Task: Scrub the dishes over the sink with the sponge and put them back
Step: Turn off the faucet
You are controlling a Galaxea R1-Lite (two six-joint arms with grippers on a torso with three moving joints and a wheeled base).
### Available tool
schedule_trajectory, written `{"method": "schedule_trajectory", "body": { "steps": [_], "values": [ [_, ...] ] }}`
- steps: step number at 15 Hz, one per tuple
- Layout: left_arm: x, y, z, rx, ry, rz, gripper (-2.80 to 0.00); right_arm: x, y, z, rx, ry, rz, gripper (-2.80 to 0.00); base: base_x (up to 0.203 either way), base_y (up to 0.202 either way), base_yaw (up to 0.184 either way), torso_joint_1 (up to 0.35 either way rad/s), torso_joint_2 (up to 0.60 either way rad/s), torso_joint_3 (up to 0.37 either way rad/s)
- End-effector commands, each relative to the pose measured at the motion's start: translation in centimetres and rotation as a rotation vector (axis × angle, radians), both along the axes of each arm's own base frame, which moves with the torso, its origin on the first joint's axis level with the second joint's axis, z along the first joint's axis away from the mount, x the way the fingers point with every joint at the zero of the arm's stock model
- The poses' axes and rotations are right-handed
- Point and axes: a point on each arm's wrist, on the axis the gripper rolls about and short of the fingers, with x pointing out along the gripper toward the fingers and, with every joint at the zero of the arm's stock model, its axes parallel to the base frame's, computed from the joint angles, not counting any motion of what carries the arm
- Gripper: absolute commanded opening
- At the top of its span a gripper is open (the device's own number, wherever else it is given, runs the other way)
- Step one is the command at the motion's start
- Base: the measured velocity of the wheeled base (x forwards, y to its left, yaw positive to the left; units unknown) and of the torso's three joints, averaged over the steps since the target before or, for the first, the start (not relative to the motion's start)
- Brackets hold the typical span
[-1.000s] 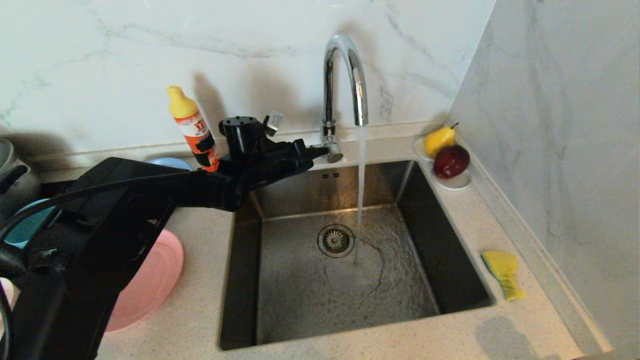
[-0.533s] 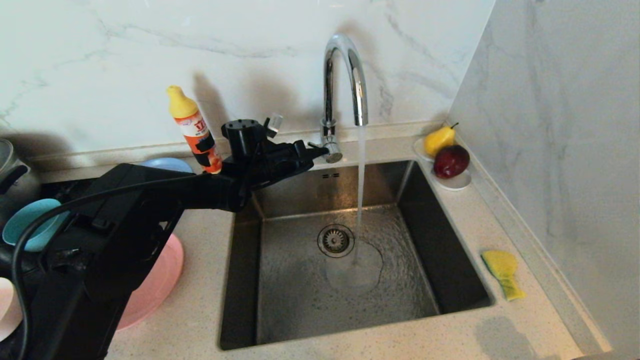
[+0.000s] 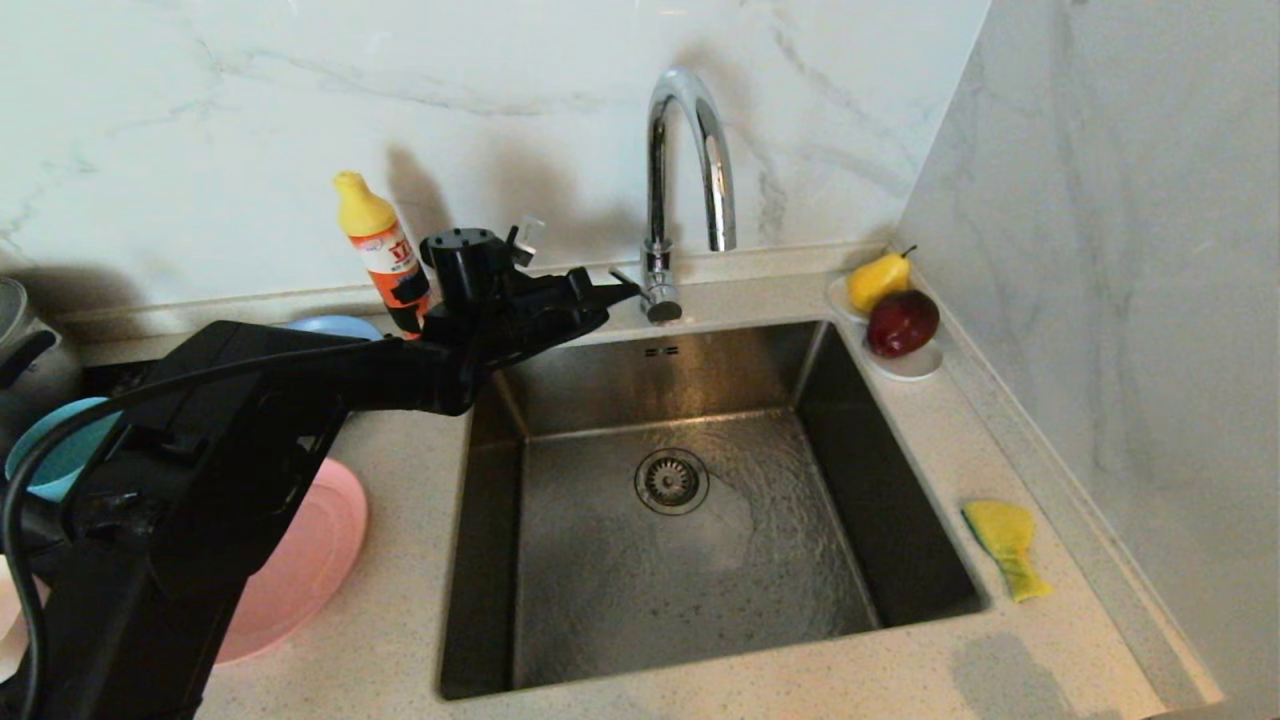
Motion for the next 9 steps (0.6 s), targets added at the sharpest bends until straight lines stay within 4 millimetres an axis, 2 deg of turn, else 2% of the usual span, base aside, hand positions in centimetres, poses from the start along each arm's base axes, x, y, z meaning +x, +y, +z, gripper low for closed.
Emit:
{"method": "schedule_trajectory", "body": {
  "steps": [1,5,6,9],
  "values": [
    [-0.2,0.2,0.6,-0.007,-0.010,0.001,-2.80,0.0,0.0,0.0,0.000,0.001,0.001,-2.80,0.000,0.000,0.000,0.000,0.00,0.000],
    [-1.7,0.8,2.0,-0.015,-0.011,0.025,-2.80,0.0,0.0,0.0,0.000,0.001,0.001,-2.80,0.000,0.000,0.000,0.000,0.00,0.000],
    [-2.9,1.1,2.7,-0.016,-0.015,0.029,-2.80,0.0,0.0,0.0,0.000,0.001,0.001,-2.80,0.000,0.000,0.000,0.000,0.00,0.000],
    [-8.2,2.5,6.8,-0.026,-0.071,0.033,-2.80,0.0,0.0,0.0,0.000,0.001,0.001,-2.80,0.000,0.000,0.000,0.000,0.00,0.000]
  ]
}}
